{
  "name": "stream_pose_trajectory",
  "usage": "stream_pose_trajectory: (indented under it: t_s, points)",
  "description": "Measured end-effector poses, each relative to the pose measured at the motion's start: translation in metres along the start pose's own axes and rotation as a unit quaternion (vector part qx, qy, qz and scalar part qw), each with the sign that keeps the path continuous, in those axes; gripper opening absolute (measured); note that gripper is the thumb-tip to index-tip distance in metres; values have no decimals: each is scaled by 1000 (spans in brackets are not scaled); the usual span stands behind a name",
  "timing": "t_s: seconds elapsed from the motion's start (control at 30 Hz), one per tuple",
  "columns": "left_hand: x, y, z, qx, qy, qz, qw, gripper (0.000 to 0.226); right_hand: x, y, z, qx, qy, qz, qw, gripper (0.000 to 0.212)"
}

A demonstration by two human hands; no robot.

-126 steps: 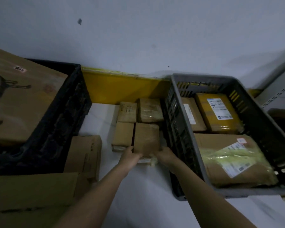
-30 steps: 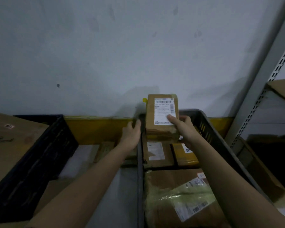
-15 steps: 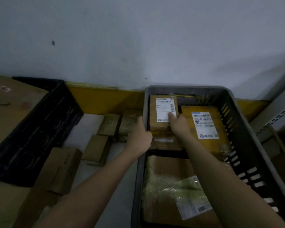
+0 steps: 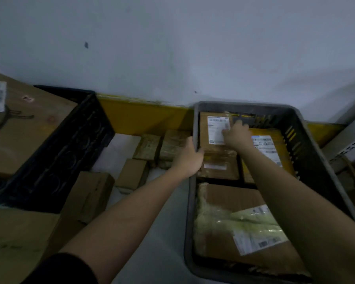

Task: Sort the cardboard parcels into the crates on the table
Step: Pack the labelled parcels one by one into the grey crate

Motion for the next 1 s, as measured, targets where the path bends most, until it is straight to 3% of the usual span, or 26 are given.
stream_pose_trajectory:
  t_s: [0.1, 0.27, 0.47, 0.67, 0.87, 1.0]
  points:
    - [-3, 10, 23, 10, 33, -20, 999, 61, -6, 51, 22, 38, -51, 89, 994, 46]
    - [8, 67, 94, 8, -33, -19, 999, 60, -40, 127, -10, 55, -25, 179, 982, 44]
    - [28, 155, 148, 92, -75, 94, 989, 67, -56, 117, -58, -98, 13, 104, 990, 58]
    - [40, 204, 133, 154, -62, 128, 978, 77, -54, 110, -71, -131, -20, 79, 988, 89]
    - [56, 239, 115, 148, -25, 179, 972, 102, -50, 107, -78, -172, -52, 77, 981, 94]
    - [57, 251, 107, 180, -45, 174, 967, 114, -50, 106, -76, -175, -67, 81, 979, 92]
Point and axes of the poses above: each hand's wrist, its own x-axis towards the middle knuckle, its own z-axis out of the back of the hand, y = z × x, the point moved 5 cm from there along x, towards the middle knuckle, and after that the axes turned 5 degrees about z, right-handed, at the moved point
